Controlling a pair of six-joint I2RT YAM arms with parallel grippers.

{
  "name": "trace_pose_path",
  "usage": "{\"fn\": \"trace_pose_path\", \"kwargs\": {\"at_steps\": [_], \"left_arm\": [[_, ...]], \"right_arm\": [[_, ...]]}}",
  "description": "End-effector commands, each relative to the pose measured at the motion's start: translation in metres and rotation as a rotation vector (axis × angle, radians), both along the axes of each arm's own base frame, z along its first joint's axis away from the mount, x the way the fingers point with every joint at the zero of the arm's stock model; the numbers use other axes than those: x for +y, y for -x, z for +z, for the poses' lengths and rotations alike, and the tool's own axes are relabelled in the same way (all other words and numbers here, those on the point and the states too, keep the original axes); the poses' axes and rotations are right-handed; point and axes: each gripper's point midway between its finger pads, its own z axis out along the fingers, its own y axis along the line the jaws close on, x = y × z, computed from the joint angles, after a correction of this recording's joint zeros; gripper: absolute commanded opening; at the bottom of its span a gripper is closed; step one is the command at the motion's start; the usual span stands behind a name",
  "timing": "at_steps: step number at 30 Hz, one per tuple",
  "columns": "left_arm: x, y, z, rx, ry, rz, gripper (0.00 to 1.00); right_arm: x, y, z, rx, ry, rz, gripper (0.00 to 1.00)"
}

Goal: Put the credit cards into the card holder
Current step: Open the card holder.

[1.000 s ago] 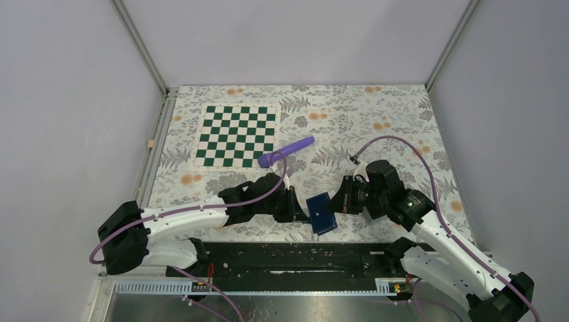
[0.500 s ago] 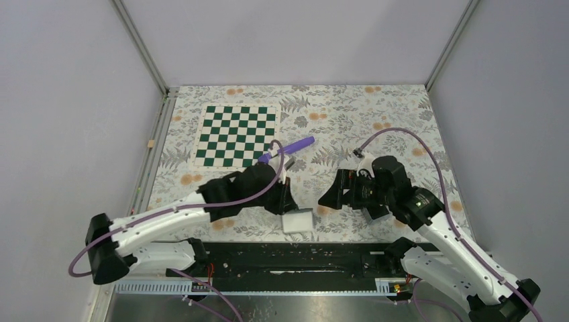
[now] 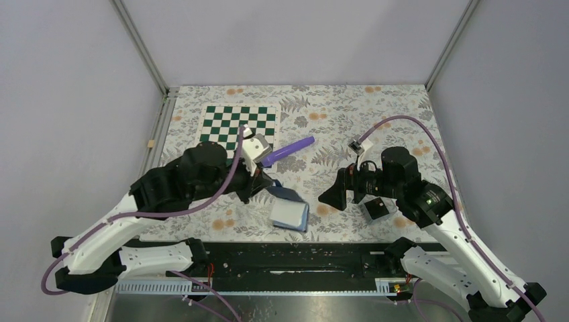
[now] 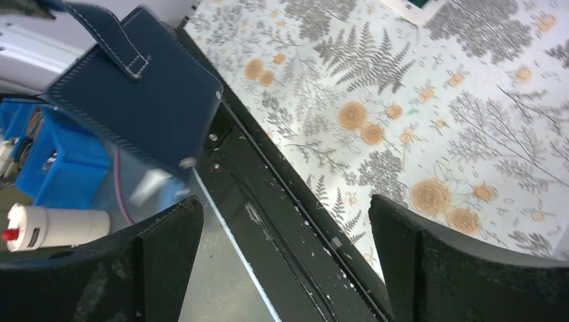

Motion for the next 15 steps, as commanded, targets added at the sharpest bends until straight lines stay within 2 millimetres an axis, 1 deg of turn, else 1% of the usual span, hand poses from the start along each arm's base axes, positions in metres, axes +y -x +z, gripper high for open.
{"fn": "trace_pose_path", "kwargs": {"at_steps": [1, 4, 6, 10, 15], "left_arm": [[0.021, -0.001, 0.039, -0.095, 0.024, 0.028, 0.0], [0.022, 0.004, 0.05, -0.076, 0.064, 0.023, 0.0], [0.022, 0.007, 0.055, -0.053, 0.082, 0.032, 0.0], [0.025, 0.002, 0.054, -0.002, 0.059, 0.095, 0.0], [0.027, -0.009, 0.051, 0.056, 0.058, 0.211, 0.0]], "right_arm": [[0.018, 0.004, 0.045, -0.143, -0.136, 0.118, 0.99], [0.026, 0.009, 0.059, -0.166, -0.19, 0.16, 0.99], [0.031, 0.01, 0.064, -0.159, -0.212, 0.168, 1.0], [0.042, 0.014, 0.072, -0.151, -0.208, 0.189, 0.99], [0.051, 0.013, 0.084, -0.149, -0.216, 0.141, 0.99]]}}
